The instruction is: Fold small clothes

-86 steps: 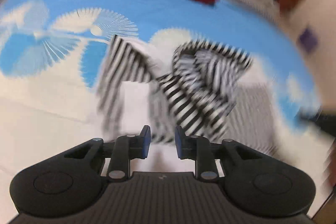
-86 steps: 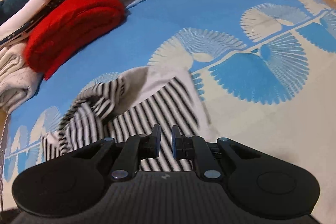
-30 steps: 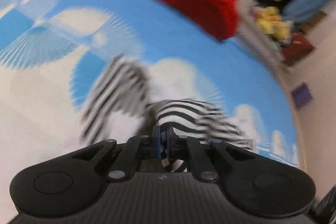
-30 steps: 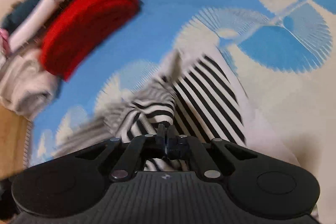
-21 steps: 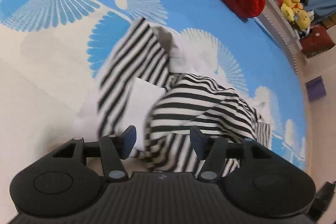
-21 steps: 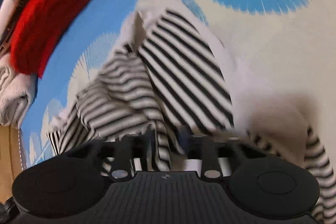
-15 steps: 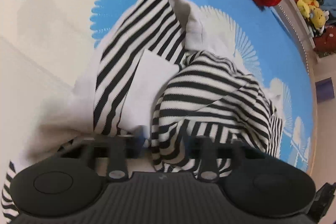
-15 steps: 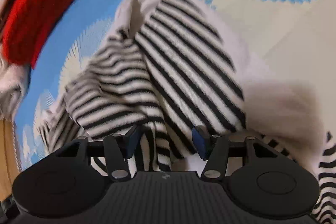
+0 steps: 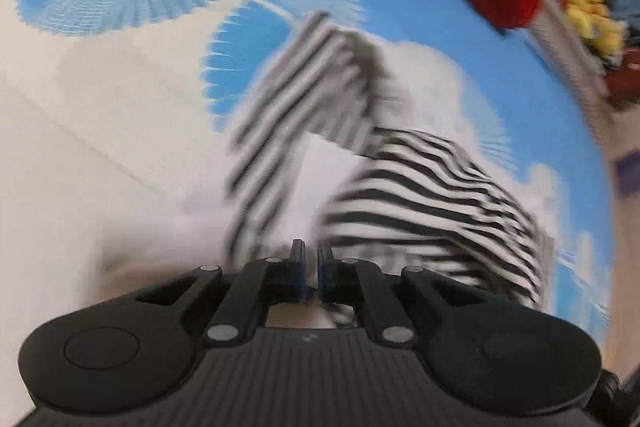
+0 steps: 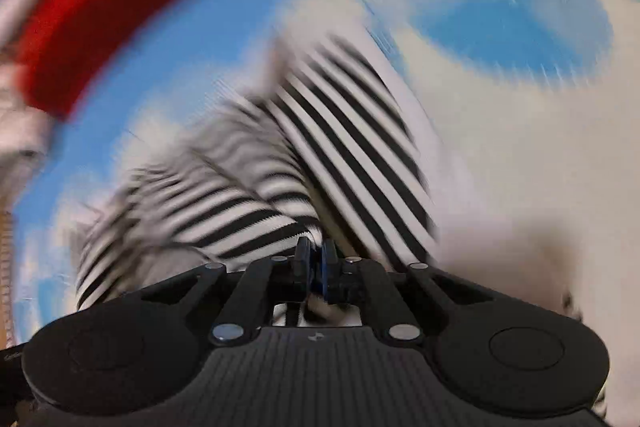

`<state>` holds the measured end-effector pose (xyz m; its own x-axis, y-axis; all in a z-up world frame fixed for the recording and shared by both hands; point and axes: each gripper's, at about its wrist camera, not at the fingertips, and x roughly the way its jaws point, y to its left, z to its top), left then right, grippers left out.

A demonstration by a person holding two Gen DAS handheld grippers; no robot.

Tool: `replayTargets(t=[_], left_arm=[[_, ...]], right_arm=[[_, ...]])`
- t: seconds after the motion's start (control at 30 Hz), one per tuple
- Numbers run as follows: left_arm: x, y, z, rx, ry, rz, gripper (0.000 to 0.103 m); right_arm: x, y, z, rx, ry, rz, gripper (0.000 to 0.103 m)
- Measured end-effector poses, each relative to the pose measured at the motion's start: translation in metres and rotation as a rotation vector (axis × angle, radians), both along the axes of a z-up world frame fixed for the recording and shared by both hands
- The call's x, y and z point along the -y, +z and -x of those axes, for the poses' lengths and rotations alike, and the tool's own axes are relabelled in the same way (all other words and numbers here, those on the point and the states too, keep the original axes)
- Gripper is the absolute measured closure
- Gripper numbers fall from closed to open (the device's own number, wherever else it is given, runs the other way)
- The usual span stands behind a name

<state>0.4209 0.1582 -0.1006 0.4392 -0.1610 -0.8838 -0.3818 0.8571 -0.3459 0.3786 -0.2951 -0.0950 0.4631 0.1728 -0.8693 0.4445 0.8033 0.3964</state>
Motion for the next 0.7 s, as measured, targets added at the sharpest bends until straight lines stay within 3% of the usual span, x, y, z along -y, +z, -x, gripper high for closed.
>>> replayTargets(t=[0.07,0.1,0.17,0.2,0.27,0.33,0.37,0.47,0.5,0.53,0.63,0.67,0.7], left_arm=[[-0.003,0.007,-0.003,0.011,0.027,-0.009,0.096],[-0.005,0.015,-0.002,0.039,0.035,-0.014,0.096],[0.000,0.039,0.002,0.157,0.007,-0.054,0.092],[0.006,0.048,0.003,0.208,-0.026,-0.057,0.091],[0.024,0.053,-0.001,0.267,-0.119,-0.004,0.091],[0.040,0.039,-0.006,0.231,-0.194,0.067,0.089],[0.044,0.028,-0.008,0.181,-0.193,0.055,0.089],[0.052,-0.004,-0.010,-0.020,-0.154,-0.142,0.090],[0.056,-0.001,-0.007,-0.022,-0.157,-0.184,0.088],[0.062,0.007,-0.005,0.012,-0.177,-0.198,0.089],[0.079,0.026,-0.003,0.149,-0.246,-0.216,0.086],[0.082,0.017,-0.003,0.132,-0.263,-0.240,0.085],[0.083,0.002,-0.006,0.056,-0.269,-0.256,0.085]], right_arm=[[-0.005,-0.010,-0.006,-0.043,0.021,0.014,0.084],[-0.008,-0.003,-0.007,-0.024,0.030,0.047,0.082],[-0.012,0.022,-0.006,0.074,0.051,0.111,0.077],[-0.014,0.031,-0.004,0.118,0.057,0.146,0.066],[-0.013,0.044,0.001,0.194,0.044,0.188,0.055],[-0.009,0.044,0.003,0.210,0.060,0.153,0.055],[-0.007,0.039,0.001,0.196,0.077,0.122,0.055],[-0.009,-0.004,-0.011,0.038,0.134,-0.010,0.054],[-0.009,-0.018,-0.013,-0.032,0.134,-0.008,0.056],[-0.008,-0.023,-0.011,-0.032,0.116,-0.007,0.056],[-0.015,-0.004,-0.011,0.042,0.151,0.047,0.055],[-0.018,0.002,-0.011,0.088,0.179,0.079,0.053],[-0.019,0.002,-0.011,0.096,0.202,0.113,0.051]])
